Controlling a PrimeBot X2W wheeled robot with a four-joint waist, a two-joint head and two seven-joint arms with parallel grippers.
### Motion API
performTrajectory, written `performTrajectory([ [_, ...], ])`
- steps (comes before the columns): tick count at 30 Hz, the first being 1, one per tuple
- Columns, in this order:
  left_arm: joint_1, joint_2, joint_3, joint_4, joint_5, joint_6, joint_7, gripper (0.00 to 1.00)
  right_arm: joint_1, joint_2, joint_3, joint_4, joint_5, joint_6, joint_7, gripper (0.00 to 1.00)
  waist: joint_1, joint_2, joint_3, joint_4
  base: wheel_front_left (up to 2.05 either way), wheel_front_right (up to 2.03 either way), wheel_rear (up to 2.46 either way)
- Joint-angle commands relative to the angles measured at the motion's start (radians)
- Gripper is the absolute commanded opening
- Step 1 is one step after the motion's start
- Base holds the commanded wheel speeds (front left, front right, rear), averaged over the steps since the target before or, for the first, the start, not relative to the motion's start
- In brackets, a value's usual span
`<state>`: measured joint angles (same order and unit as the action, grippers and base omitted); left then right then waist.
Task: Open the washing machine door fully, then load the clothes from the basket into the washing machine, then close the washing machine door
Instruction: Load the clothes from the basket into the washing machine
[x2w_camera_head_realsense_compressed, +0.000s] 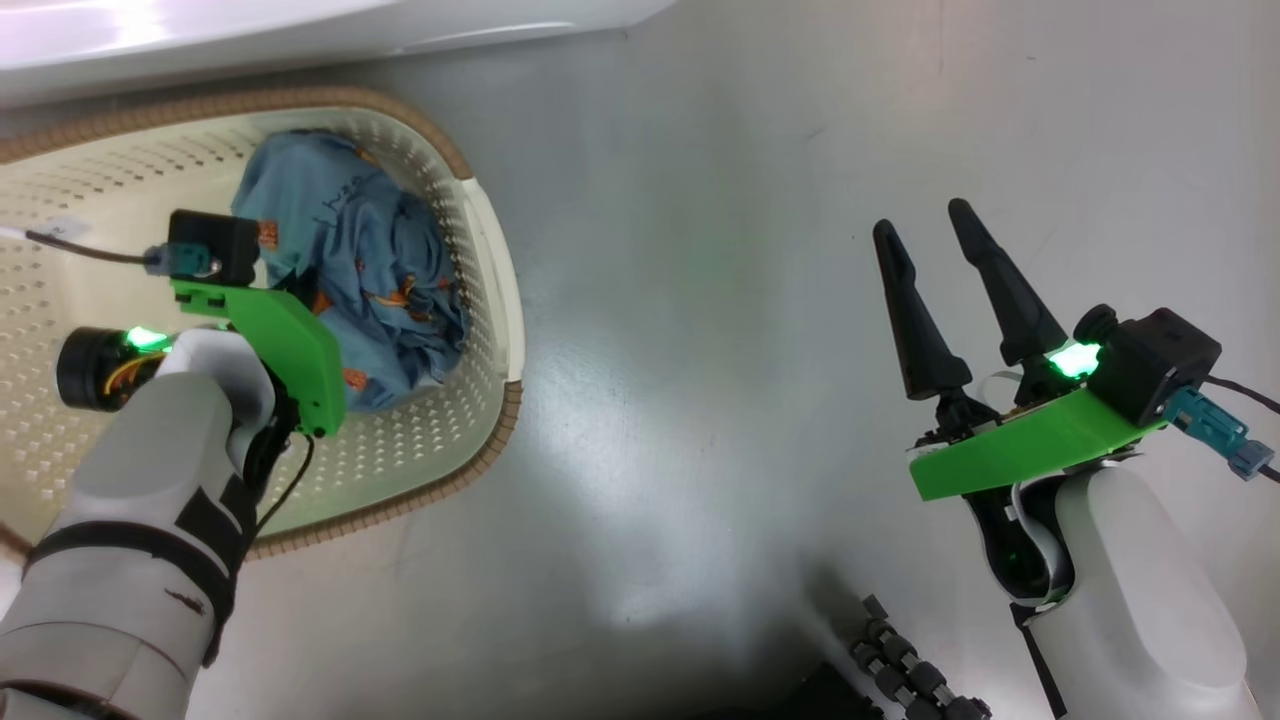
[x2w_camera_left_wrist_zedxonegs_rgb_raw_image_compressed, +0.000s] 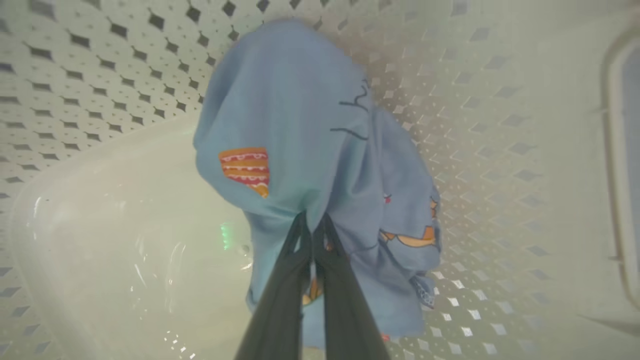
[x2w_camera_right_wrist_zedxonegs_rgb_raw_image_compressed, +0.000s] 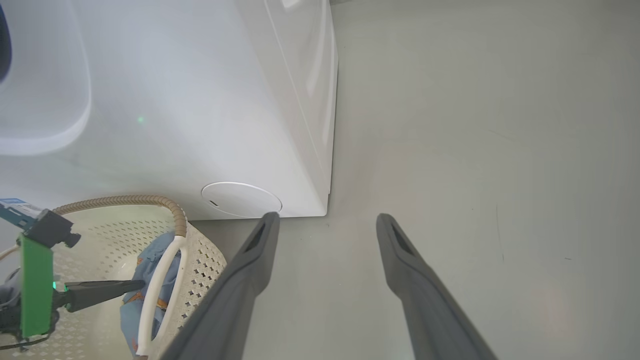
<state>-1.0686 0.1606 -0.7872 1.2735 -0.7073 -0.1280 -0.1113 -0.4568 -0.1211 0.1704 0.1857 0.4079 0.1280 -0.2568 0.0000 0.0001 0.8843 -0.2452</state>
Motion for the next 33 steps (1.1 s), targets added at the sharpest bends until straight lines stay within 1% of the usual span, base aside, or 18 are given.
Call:
performTrajectory([
  [1, 0.004, 0.026, 0.01, -0.01, -0.007, -0.003, -0.01, 0.0, 0.02, -0.005, 0.011, -0.021, 0.0, 0.003, -0.005, 1.0, 0.0, -0.0001, -0.006, 0.006, 0.0, 0.0, 0.0],
  [11, 0.05, 0.003, 0.012, -0.03, -0.097, -0.003, -0.094, 0.0, 0.025, -0.017, 0.002, -0.013, -0.005, 0.003, -0.005, 1.0, 0.0, -0.0001, -0.085, 0.059, 0.0, 0.0, 0.0],
  [22, 0.129, -0.004, 0.01, -0.055, -0.17, -0.003, -0.145, 0.0, 0.058, -0.034, -0.01, 0.015, -0.005, 0.003, -0.005, 1.0, 0.0, -0.0001, -0.217, 0.109, 0.0, 0.0, 0.0],
  [26, 0.161, 0.005, 0.022, -0.078, -0.178, -0.003, -0.15, 0.0, 0.079, -0.039, -0.017, 0.029, -0.003, 0.003, -0.005, 1.0, 0.0, -0.0001, -0.271, 0.122, 0.0, 0.0, 0.0],
  [33, 0.237, 0.028, 0.111, -0.152, -0.129, -0.002, -0.15, 0.0, 0.12, -0.051, -0.026, 0.052, -0.003, 0.003, -0.005, 1.0, 0.0, -0.0001, -0.356, 0.147, 0.0, 0.0, 0.0],
])
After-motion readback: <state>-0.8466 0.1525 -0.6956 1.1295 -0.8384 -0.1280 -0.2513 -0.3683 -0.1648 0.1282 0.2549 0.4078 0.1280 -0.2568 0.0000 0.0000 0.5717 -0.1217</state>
